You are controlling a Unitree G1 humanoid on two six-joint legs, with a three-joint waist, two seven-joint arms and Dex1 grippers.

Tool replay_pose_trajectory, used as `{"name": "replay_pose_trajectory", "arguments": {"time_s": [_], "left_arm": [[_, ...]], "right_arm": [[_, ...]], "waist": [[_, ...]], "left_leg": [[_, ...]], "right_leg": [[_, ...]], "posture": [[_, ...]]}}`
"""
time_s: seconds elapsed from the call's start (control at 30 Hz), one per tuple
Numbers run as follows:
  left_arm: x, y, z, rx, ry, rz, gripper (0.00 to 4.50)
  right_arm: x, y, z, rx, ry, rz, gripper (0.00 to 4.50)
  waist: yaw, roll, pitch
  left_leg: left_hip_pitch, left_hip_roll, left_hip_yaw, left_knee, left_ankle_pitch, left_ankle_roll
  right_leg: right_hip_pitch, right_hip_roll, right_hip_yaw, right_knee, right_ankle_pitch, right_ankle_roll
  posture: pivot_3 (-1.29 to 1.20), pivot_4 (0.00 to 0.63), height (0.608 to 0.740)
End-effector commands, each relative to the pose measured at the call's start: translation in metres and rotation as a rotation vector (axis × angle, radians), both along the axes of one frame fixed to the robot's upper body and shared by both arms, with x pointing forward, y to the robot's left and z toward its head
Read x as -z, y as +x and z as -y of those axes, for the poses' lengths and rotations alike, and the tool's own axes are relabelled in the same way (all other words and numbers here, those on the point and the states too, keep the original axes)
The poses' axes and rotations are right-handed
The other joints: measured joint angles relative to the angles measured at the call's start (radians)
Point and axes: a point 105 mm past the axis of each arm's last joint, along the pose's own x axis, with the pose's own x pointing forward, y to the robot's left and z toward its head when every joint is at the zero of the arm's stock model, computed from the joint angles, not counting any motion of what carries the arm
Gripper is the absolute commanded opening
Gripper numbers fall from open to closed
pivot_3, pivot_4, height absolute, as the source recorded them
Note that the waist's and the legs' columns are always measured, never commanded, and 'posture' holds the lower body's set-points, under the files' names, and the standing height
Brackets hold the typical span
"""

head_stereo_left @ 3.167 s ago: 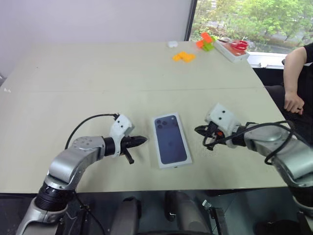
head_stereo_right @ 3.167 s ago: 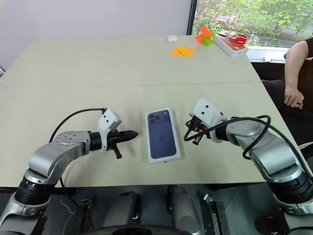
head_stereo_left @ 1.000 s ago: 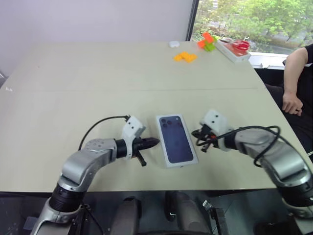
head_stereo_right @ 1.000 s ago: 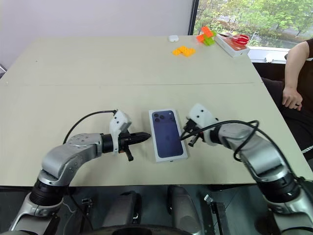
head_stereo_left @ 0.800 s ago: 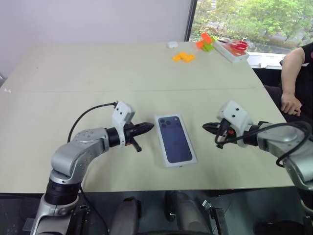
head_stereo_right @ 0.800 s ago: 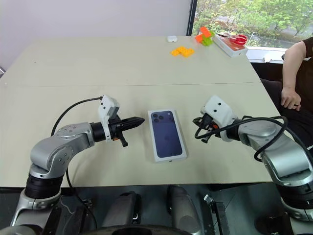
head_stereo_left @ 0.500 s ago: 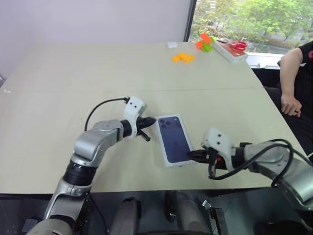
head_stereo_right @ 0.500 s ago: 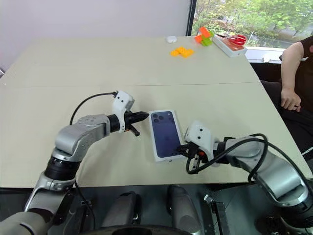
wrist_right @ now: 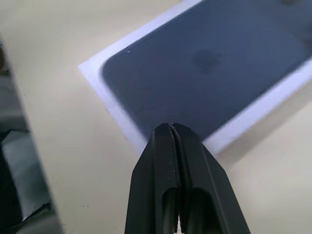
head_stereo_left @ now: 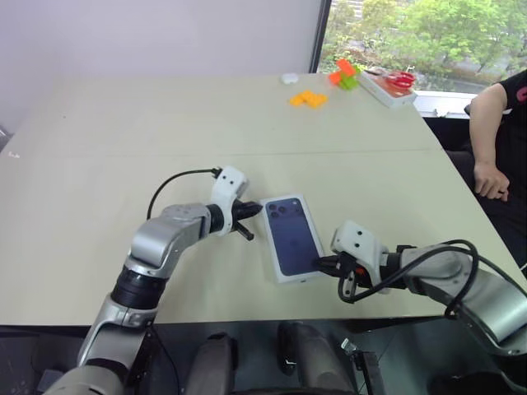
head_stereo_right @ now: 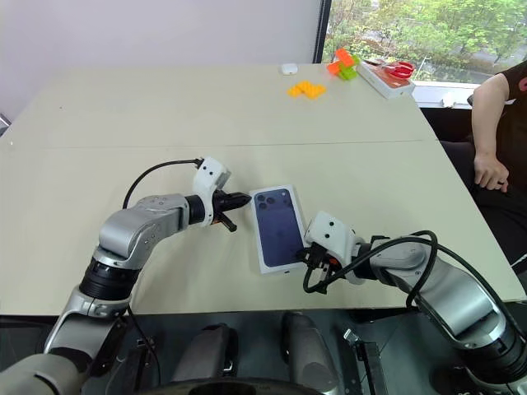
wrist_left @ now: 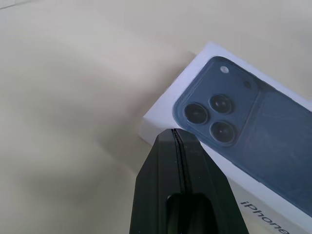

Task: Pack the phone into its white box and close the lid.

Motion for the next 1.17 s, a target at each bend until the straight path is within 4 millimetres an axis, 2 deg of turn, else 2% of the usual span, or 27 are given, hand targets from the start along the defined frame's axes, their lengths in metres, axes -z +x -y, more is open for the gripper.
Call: {"name": "replay_pose_trajectory", "arguments": {"time_s": [0.03,0.07,0.13,0.4,0.43,0.47,0.5,0.53,0.63,0.73,1.17], "left_arm": [[-0.054,0.009,-0.045,-0.164,-0.095,0.243,0.0],[-0.054,0.009,-0.056,-0.198,-0.087,0.257,0.0],[-0.053,0.008,-0.064,-0.223,-0.077,0.271,0.0],[-0.053,0.007,-0.065,-0.225,-0.079,0.278,0.0],[-0.034,-0.008,-0.113,-0.344,-0.038,0.242,0.0],[-0.023,-0.024,-0.149,-0.429,0.004,0.217,0.0],[-0.018,-0.04,-0.174,-0.484,0.04,0.2,0.0],[-0.016,-0.05,-0.186,-0.508,0.061,0.193,0.0],[-0.016,-0.06,-0.196,-0.544,0.087,0.191,0.0],[-0.018,-0.063,-0.197,-0.537,0.09,0.189,0.0],[-0.024,-0.055,-0.197,-0.517,0.093,0.199,0.0]], "right_arm": [[-0.045,0.045,0.026,0.234,0.07,0.28,0.08],[-0.05,0.054,0.034,0.29,0.084,0.326,0.08],[-0.054,0.061,0.041,0.336,0.097,0.364,0.08],[-0.054,0.063,0.041,0.34,0.103,0.378,0.08],[-0.051,0.072,0.05,0.373,0.165,0.342,0.08],[-0.048,0.079,0.054,0.394,0.219,0.314,0.08],[-0.046,0.084,0.056,0.406,0.258,0.292,0.08],[-0.045,0.088,0.057,0.41,0.281,0.281,0.08],[-0.04,0.094,0.058,0.401,0.287,0.274,0.08],[-0.039,0.096,0.05,0.379,0.294,0.275,0.08],[-0.037,0.092,0.058,0.395,0.293,0.316,0.08]], "waist": [[-0.001,0.0,0.0],[-0.001,0.0,0.0],[0.004,0.001,0.0],[0.012,0.001,0.0],[0.001,-0.001,-0.001],[-0.012,-0.002,-0.001],[-0.037,-0.002,-0.002],[-0.044,-0.002,-0.001],[-0.023,-0.003,-0.001],[0.002,-0.001,0.0],[-0.001,-0.001,0.0]], "left_leg": [[0.0,0.0,0.0,0.0,0.0,0.0],[0.0,0.0,0.001,0.0,0.0,0.0],[0.0,0.0,0.002,-0.001,0.0,0.0],[0.0,-0.003,0.006,-0.001,0.0,0.0],[0.0,-0.003,0.007,-0.001,0.0,0.0],[0.001,-0.003,0.008,-0.002,0.0,0.0],[0.001,0.002,0.013,-0.003,-0.003,0.005],[0.003,0.004,0.016,-0.004,-0.006,0.01],[0.0,0.005,0.015,-0.003,-0.006,0.01],[0.002,0.003,0.014,-0.002,-0.005,0.009],[0.002,0.003,0.017,-0.001,-0.006,0.009]], "right_leg": [[-0.001,0.0,0.001,0.0,0.001,0.0],[-0.001,0.001,0.001,0.001,0.001,0.0],[-0.001,0.001,0.003,0.001,0.001,0.0],[-0.001,-0.004,0.006,-0.001,0.003,-0.002],[-0.001,-0.004,0.007,-0.001,0.002,-0.001],[-0.001,-0.003,0.008,-0.001,0.002,0.0],[-0.001,0.0,0.014,0.0,0.002,-0.001],[0.0,0.001,0.018,0.0,0.002,-0.002],[-0.009,0.003,0.015,0.003,0.003,-0.002],[-0.008,0.003,0.014,0.006,0.0,-0.004],[-0.006,0.0,0.016,0.0,0.002,-0.003]], "posture": [[0.0,0.15,0.734],[0.0,0.15,0.734],[0.0,0.15,0.734],[0.0,0.15,0.734],[0.0,0.15,0.734],[0.0,0.15,0.734],[0.0,0.15,0.734],[0.0,0.15,0.734],[0.0,0.15,0.734],[0.0,0.15,0.734],[0.0,0.15,0.734]]}}
